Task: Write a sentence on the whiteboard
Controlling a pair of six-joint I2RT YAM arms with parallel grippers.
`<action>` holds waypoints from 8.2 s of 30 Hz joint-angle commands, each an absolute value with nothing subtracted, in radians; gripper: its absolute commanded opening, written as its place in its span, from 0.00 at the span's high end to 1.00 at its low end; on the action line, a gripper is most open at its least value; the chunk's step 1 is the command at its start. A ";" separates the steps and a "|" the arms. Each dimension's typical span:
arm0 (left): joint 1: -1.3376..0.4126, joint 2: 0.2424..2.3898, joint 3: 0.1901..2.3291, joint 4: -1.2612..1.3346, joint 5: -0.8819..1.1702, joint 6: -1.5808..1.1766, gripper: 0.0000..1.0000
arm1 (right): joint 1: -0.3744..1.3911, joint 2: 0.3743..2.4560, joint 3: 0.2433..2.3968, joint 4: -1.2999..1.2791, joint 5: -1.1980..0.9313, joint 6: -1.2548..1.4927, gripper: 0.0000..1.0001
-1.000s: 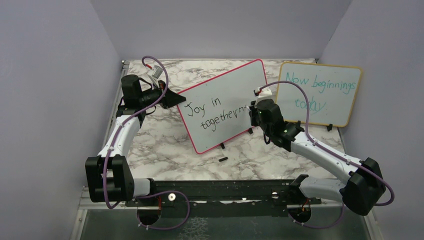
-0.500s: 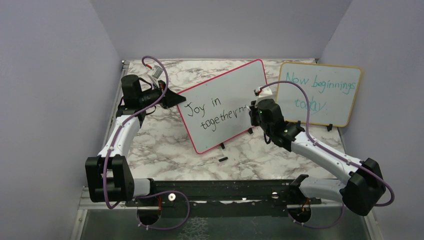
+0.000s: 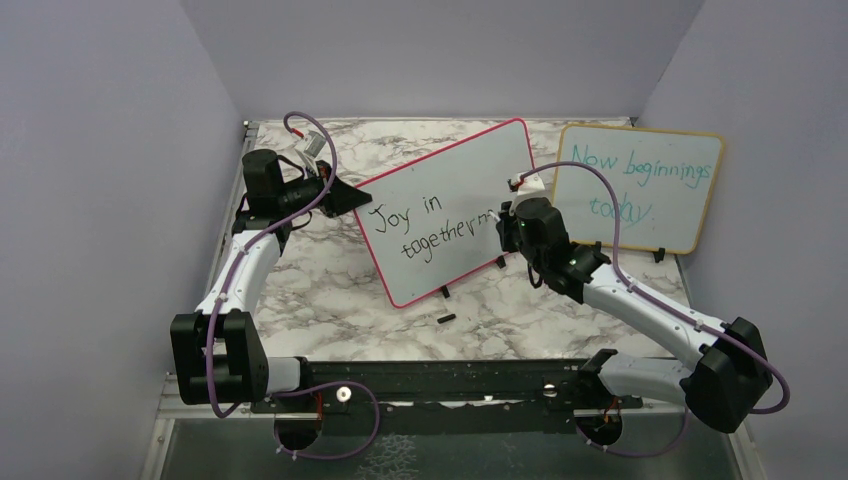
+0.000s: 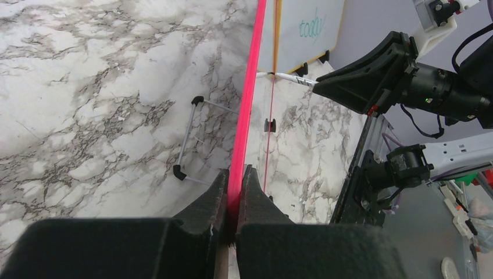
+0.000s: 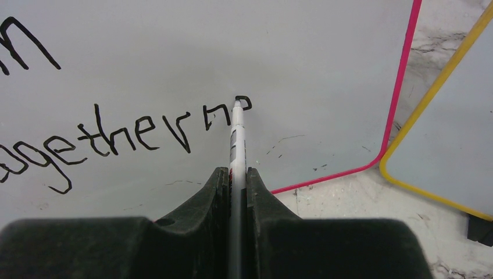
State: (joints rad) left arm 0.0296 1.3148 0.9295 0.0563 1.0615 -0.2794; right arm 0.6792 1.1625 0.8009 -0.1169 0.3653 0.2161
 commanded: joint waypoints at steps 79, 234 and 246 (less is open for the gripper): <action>0.020 1.354 0.912 -0.032 0.936 -0.167 1.00 | 0.619 1.168 0.780 -0.017 0.358 0.211 0.99; 0.020 1.354 0.913 -0.034 0.934 -0.167 1.00 | 0.549 1.128 0.766 -0.024 0.269 0.202 1.00; 0.020 1.353 0.913 -0.035 0.934 -0.169 1.00 | 0.549 1.114 0.744 -0.069 0.236 0.211 1.00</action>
State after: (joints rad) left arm 0.0296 1.3151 0.9314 0.0525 1.0618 -0.2790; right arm 0.5541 1.1309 0.7448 -0.0540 0.2806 0.2085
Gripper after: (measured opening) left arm 0.040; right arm 0.164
